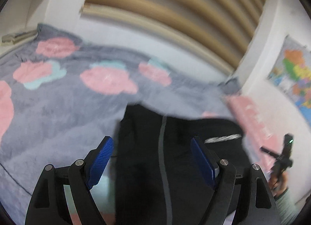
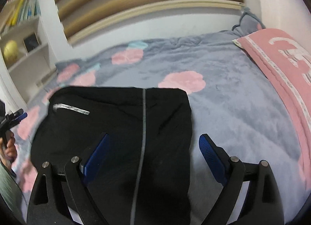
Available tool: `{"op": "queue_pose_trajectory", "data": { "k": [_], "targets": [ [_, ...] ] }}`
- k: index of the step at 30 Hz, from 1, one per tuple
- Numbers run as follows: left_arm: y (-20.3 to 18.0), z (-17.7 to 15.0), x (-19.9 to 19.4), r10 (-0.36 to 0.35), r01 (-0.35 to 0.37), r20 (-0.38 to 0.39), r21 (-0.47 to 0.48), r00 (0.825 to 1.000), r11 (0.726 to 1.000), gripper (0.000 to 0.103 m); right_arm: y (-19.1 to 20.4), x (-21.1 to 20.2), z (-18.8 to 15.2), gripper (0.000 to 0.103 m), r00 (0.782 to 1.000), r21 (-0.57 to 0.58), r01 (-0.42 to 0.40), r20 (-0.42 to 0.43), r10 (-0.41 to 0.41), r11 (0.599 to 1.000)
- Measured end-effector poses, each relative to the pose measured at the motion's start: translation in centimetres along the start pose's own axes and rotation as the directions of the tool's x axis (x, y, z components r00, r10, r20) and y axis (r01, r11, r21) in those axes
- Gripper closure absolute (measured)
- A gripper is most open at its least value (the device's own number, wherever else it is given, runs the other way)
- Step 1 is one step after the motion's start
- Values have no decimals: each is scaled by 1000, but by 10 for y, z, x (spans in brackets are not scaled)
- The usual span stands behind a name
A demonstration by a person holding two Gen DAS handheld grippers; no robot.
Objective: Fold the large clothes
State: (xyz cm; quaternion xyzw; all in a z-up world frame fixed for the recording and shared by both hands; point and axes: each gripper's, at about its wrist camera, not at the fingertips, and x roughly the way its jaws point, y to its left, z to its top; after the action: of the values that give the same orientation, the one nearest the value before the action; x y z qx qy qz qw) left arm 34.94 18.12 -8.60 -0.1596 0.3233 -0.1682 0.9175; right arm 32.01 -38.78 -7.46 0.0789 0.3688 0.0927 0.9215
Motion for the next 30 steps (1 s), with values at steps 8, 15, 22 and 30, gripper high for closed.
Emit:
{"op": "queue_pose_trajectory", "data": {
  "k": [8,15,22,30],
  "targets": [
    [41,17,85,-77,49,-160,-174,984,983,20,-45,83,33,8,998,53,-21,-64,24,998],
    [34,23,128,-116,67,-259,-189,959,980,58,-38,133,27,72,974,52,-124,-182,132,991],
    [-16,39,51,48,-50,-62,-25,997,998,95,-1,57,44,88,991,-91,133,22,-131,987],
    [-38,86,26,138,-130,87,-96,987,987,95,23,45,106,89,952,-49,296,98,-290,954]
  ]
}}
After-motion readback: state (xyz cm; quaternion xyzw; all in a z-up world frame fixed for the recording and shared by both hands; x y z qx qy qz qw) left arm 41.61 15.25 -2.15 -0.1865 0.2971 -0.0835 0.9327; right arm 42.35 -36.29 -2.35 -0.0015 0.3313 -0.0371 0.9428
